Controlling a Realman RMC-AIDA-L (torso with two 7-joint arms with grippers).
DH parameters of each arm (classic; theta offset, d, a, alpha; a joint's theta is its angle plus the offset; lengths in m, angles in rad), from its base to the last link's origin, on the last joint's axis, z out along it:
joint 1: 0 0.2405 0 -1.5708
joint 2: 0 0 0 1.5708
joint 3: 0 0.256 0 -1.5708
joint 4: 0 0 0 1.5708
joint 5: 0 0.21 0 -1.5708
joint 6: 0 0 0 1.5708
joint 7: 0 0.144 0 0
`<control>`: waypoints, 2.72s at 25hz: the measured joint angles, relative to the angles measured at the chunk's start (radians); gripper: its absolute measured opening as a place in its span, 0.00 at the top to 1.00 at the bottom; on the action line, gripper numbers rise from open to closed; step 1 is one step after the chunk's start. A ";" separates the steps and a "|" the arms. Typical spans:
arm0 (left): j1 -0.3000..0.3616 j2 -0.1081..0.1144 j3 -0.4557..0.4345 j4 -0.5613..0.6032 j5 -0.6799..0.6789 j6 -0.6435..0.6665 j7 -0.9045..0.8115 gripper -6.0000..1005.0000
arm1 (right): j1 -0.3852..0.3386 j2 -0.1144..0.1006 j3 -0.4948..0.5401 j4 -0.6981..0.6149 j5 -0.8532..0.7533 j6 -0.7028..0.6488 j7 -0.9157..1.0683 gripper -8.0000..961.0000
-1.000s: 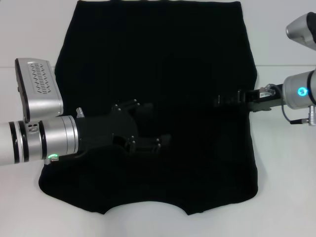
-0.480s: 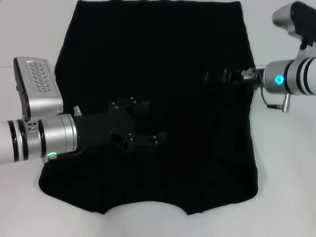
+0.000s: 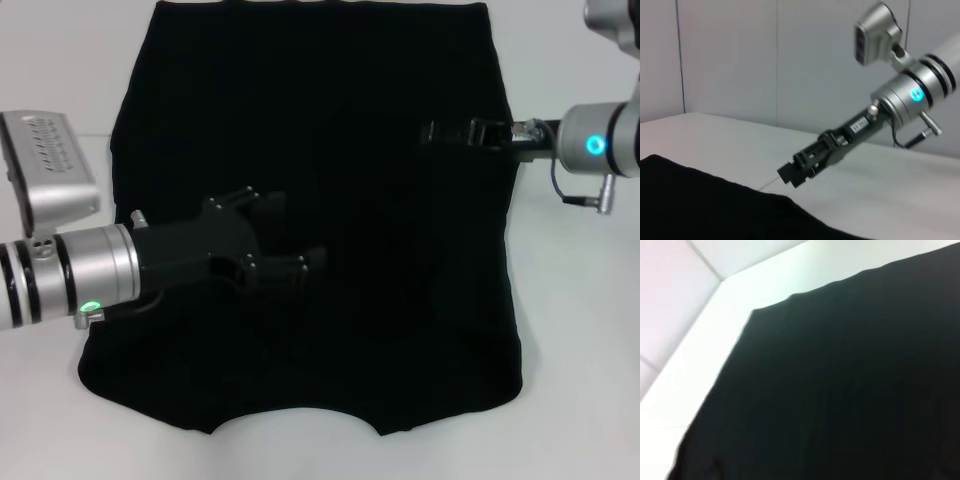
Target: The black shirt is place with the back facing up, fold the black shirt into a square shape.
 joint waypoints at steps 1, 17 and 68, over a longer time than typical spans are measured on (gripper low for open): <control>0.002 0.003 -0.009 0.005 0.000 0.020 -0.021 0.05 | -0.013 -0.003 0.000 -0.004 0.030 -0.030 -0.031 0.04; 0.149 0.002 -0.208 0.300 0.215 0.205 -0.334 0.06 | -0.174 -0.040 0.017 -0.064 0.243 -0.412 -0.319 0.05; 0.070 0.057 -0.319 0.282 0.703 0.163 -0.890 0.05 | -0.136 -0.034 0.018 -0.064 0.246 -0.355 -0.309 0.08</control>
